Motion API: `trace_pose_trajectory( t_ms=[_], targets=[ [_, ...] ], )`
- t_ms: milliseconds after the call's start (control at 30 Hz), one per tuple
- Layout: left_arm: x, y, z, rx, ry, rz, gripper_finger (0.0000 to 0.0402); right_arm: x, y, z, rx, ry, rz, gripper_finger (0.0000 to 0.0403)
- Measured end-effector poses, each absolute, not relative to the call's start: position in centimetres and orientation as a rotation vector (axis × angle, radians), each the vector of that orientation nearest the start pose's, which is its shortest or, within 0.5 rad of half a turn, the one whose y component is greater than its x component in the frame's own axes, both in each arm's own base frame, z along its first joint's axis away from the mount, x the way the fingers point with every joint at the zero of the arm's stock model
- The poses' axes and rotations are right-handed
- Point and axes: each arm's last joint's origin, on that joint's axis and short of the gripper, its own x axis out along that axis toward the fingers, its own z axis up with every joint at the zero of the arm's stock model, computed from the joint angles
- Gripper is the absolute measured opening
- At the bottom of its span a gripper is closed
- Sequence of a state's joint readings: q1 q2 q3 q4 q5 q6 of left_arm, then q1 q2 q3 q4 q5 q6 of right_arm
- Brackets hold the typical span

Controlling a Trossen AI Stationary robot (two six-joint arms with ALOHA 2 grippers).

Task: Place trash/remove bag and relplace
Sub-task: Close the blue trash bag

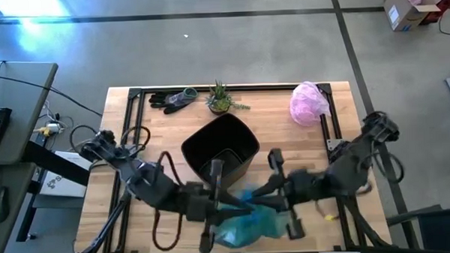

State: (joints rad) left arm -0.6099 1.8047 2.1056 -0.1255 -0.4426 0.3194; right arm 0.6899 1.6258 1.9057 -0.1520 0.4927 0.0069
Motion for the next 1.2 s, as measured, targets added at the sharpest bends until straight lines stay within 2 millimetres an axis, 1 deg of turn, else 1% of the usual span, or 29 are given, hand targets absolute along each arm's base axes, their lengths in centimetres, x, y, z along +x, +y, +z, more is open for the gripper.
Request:
trace_pose_trajectory(
  t_ms=[33, 100, 133, 200, 300, 433, 533, 633, 767, 867, 1033, 1200],
  targets=[
    [32.9, -21.1, 50.6, 0.226, -0.174, -0.133, 0.0000, 27.9, 20.6, 50.5, 0.104, -0.107, 0.210, 0.0000],
    [32.5, -20.5, 51.3, 0.202, -0.186, -0.131, 0.0000, 28.2, 20.2, 50.8, 0.142, -0.122, 0.252, 0.0000],
    [32.4, -20.4, 51.4, 0.191, -0.181, -0.130, 0.0000, 28.5, 20.2, 50.6, 0.141, -0.114, 0.274, 0.0000],
    [32.7, -20.0, 51.1, 0.192, -0.149, -0.131, 0.0000, 29.1, 20.1, 50.3, 0.135, -0.107, 0.277, 0.0000],
    [33.3, -20.2, 50.1, 0.215, -0.102, -0.127, 0.0000, 29.9, 20.2, 49.0, 0.098, -0.041, 0.303, 0.0000],
    [32.9, -20.1, 50.5, 0.211, -0.109, -0.104, 0.0001, 29.5, 19.8, 50.4, 0.121, -0.127, 0.315, 0.0000],
    [33.1, -20.2, 50.0, 0.230, -0.074, -0.105, 0.0007, 29.3, 19.9, 50.5, 0.100, -0.141, 0.313, 0.0000],
    [33.3, -20.4, 49.5, 0.238, -0.043, -0.107, 0.0023, 29.2, 20.3, 50.5, 0.079, -0.150, 0.310, 0.0000],
    [33.2, -20.3, 49.7, 0.218, -0.052, -0.095, 0.0050, 28.5, 20.1, 51.5, 0.097, -0.178, 0.306, 0.0000],
    [33.3, -20.3, 49.6, 0.210, -0.048, -0.111, 0.0066, 28.6, 20.2, 51.3, 0.099, -0.167, 0.304, 0.0000],
    [33.8, -19.9, 49.4, 0.172, -0.046, -0.107, 0.0078, 29.1, 19.9, 51.0, 0.128, -0.148, 0.318, 0.0000],
    [35.5, -19.8, 48.2, 0.173, -0.030, -0.103, 0.0090, 30.0, 19.9, 50.5, 0.146, -0.130, 0.345, 0.0000]
  ],
)
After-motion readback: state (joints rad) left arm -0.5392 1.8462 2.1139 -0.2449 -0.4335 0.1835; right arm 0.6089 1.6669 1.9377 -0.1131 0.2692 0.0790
